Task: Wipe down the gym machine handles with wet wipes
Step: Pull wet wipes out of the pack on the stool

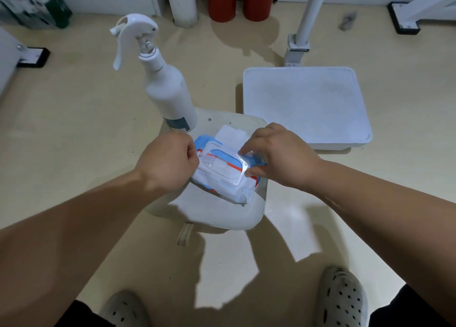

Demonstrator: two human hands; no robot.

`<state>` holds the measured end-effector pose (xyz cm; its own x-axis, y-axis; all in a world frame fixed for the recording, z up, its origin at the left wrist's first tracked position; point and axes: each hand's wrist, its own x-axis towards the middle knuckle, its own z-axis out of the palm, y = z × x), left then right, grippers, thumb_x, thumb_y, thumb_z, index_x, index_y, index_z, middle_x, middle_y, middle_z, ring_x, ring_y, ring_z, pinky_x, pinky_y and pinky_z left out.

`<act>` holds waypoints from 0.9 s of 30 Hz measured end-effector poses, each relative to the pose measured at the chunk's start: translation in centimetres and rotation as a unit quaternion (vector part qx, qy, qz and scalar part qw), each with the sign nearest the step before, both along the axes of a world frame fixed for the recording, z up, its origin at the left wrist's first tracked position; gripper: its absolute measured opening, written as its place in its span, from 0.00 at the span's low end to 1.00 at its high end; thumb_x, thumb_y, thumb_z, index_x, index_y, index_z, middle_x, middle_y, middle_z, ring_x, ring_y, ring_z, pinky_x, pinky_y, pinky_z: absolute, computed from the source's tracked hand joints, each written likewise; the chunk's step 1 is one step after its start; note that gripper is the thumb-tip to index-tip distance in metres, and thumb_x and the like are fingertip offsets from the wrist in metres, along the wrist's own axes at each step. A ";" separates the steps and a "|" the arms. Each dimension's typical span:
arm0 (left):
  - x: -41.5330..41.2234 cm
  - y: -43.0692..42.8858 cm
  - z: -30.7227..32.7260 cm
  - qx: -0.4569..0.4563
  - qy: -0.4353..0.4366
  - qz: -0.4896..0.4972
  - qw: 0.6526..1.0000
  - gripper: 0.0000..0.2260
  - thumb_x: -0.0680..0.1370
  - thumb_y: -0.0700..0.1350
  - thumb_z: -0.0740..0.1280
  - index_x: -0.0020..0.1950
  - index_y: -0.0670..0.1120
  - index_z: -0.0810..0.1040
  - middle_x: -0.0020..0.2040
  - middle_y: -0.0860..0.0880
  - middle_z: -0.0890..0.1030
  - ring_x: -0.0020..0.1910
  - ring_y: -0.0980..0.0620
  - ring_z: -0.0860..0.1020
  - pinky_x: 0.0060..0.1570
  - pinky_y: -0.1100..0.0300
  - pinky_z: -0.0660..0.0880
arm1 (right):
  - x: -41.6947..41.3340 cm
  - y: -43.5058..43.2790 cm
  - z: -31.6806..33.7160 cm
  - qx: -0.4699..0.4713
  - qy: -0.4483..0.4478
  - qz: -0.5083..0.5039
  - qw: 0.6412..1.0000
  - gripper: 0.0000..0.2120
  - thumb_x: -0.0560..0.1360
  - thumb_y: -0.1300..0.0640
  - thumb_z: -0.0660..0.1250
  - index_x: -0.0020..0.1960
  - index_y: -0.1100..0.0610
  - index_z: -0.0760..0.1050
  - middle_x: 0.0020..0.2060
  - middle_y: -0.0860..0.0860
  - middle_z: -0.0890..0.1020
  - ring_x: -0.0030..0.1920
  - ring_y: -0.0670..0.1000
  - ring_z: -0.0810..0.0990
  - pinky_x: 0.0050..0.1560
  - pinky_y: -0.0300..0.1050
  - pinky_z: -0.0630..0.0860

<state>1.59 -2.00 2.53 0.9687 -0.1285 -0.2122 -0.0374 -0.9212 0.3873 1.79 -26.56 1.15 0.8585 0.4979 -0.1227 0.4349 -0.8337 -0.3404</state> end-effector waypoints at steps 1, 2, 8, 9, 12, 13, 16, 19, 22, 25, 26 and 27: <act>-0.1 0.0 -0.3 0.000 -0.005 0.008 1.000 0.08 0.77 0.42 0.65 0.37 0.50 0.75 0.39 0.48 0.81 0.42 0.44 0.78 0.40 0.55 0.72 | 0.1 0.2 0.2 -0.004 -0.011 0.019 1.000 0.24 0.67 0.39 0.77 0.61 0.46 0.81 0.54 0.48 0.82 0.54 0.55 0.74 0.51 0.50 0.75; -0.2 -0.1 -0.5 -0.004 -0.009 0.018 1.000 0.08 0.77 0.43 0.65 0.38 0.50 0.76 0.40 0.48 0.82 0.42 0.44 0.79 0.41 0.54 0.74 | 0.2 0.5 0.3 -0.009 -0.026 0.038 0.999 0.25 0.67 0.37 0.76 0.60 0.46 0.81 0.54 0.48 0.82 0.54 0.56 0.75 0.50 0.50 0.74; 0.1 0.1 -1.0 -0.038 0.021 0.047 0.998 0.10 0.76 0.45 0.67 0.35 0.52 0.75 0.38 0.51 0.81 0.42 0.46 0.79 0.41 0.56 0.74 | -0.8 3.9 -1.2 0.057 -0.150 0.032 0.987 0.07 0.71 0.49 0.70 0.43 0.48 0.87 0.34 0.48 0.82 0.38 0.57 0.74 0.38 0.50 0.75; 0.1 0.2 -1.1 -0.045 0.029 0.049 0.997 0.10 0.77 0.45 0.67 0.35 0.52 0.75 0.37 0.53 0.80 0.42 0.46 0.79 0.40 0.57 0.72 | -0.8 4.3 -1.5 0.058 -0.161 0.014 0.985 0.07 0.70 0.52 0.69 0.41 0.48 0.87 0.31 0.48 0.81 0.37 0.56 0.72 0.36 0.49 0.75; 0.0 0.4 -1.1 -0.053 0.035 0.041 0.997 0.09 0.77 0.46 0.67 0.36 0.52 0.76 0.37 0.54 0.79 0.42 0.47 0.79 0.40 0.57 0.72 | -0.8 5.0 -1.8 0.051 -0.183 -0.032 0.981 0.04 0.66 0.57 0.73 0.37 0.49 0.87 0.27 0.48 0.78 0.34 0.55 0.70 0.33 0.46 0.73; 0.0 0.5 -1.1 -0.054 0.034 0.037 0.997 0.09 0.77 0.45 0.67 0.37 0.52 0.76 0.37 0.53 0.80 0.42 0.47 0.79 0.40 0.57 0.72 | -0.8 5.2 -1.9 0.050 -0.186 -0.040 0.980 0.04 0.66 0.57 0.74 0.36 0.49 0.87 0.26 0.48 0.78 0.34 0.55 0.69 0.32 0.45 0.73; 0.2 0.8 -1.0 -0.053 0.034 0.027 0.998 0.07 0.77 0.45 0.67 0.38 0.50 0.78 0.36 0.53 0.80 0.41 0.47 0.78 0.39 0.57 0.70 | -1.1 5.8 -2.3 0.033 -0.184 -0.041 0.982 0.08 0.69 0.54 0.69 0.34 0.50 0.86 0.25 0.47 0.77 0.34 0.53 0.65 0.32 0.44 0.73; 0.3 0.8 -1.0 -0.043 0.032 0.010 0.999 0.07 0.77 0.45 0.66 0.39 0.49 0.78 0.36 0.52 0.79 0.40 0.47 0.77 0.37 0.57 0.70 | -1.3 6.2 -2.4 0.000 -0.200 -0.026 0.979 0.15 0.73 0.53 0.65 0.31 0.52 0.83 0.25 0.47 0.75 0.35 0.53 0.63 0.33 0.44 0.71; 0.4 0.7 -1.1 -0.028 0.029 -0.002 0.999 0.09 0.77 0.44 0.65 0.36 0.51 0.75 0.35 0.52 0.77 0.40 0.47 0.77 0.37 0.57 0.69 | -1.6 6.4 -1.7 -0.075 -0.210 0.022 0.975 0.11 0.65 0.60 0.76 0.27 0.53 0.78 0.25 0.48 0.73 0.33 0.54 0.67 0.33 0.43 0.61; 0.5 0.6 -1.2 -0.026 0.024 -0.007 0.999 0.12 0.77 0.45 0.65 0.34 0.52 0.72 0.35 0.52 0.78 0.40 0.46 0.77 0.39 0.56 0.73 | -1.9 6.7 -1.2 -0.125 -0.216 0.056 0.967 0.12 0.60 0.63 0.79 0.28 0.53 0.77 0.26 0.48 0.74 0.33 0.55 0.72 0.36 0.44 0.57; 0.5 0.6 -1.2 -0.025 0.025 -0.007 0.999 0.12 0.77 0.45 0.65 0.34 0.52 0.72 0.36 0.51 0.78 0.40 0.46 0.77 0.39 0.55 0.74 | -2.0 6.7 -1.2 -0.133 -0.220 0.068 0.964 0.11 0.61 0.63 0.79 0.29 0.53 0.77 0.27 0.49 0.75 0.33 0.55 0.73 0.37 0.45 0.57; 0.4 0.5 -1.1 -0.026 0.024 -0.007 0.999 0.12 0.77 0.45 0.65 0.34 0.52 0.72 0.36 0.51 0.78 0.40 0.46 0.77 0.40 0.55 0.74 | -2.0 6.7 -1.1 -0.137 -0.226 0.080 0.961 0.10 0.61 0.63 0.78 0.30 0.54 0.77 0.28 0.49 0.75 0.34 0.55 0.73 0.37 0.45 0.57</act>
<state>2.03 -1.46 1.38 0.9553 -0.1547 -0.2519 -0.0308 -0.8995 0.4357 -0.23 -19.83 0.02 0.7707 0.6294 0.0995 0.6161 -0.7759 0.1359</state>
